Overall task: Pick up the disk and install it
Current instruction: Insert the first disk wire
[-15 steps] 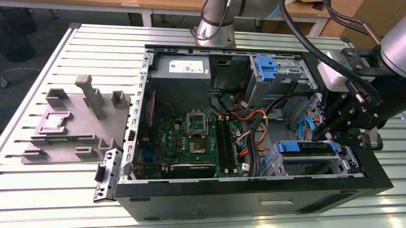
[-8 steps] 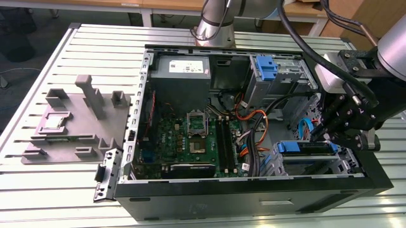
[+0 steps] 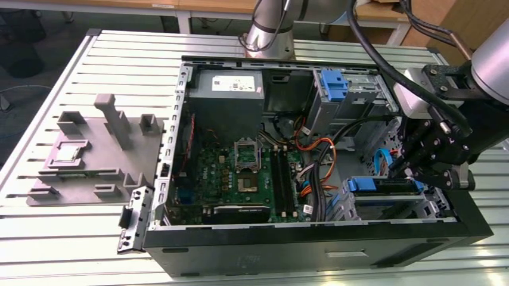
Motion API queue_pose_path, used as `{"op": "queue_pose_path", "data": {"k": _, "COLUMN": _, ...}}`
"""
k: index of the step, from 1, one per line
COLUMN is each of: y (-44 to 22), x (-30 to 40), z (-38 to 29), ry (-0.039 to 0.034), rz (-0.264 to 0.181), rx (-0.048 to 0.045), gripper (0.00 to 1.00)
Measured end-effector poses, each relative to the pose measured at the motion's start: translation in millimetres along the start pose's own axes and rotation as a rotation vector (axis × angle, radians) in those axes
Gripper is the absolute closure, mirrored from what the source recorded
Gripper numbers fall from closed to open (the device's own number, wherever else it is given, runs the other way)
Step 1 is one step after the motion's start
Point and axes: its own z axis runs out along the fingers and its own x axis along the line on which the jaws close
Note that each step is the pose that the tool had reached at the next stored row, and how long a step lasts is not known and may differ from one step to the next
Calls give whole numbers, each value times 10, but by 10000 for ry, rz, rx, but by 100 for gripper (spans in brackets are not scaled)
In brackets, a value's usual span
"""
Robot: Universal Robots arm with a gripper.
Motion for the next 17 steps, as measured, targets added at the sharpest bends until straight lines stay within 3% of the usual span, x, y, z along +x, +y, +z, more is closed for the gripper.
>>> {"op": "queue_pose_path", "data": {"k": 17, "y": -9, "x": 24, "z": 43, "ry": 2, "rz": 0, "rx": 0, "gripper": 84}}
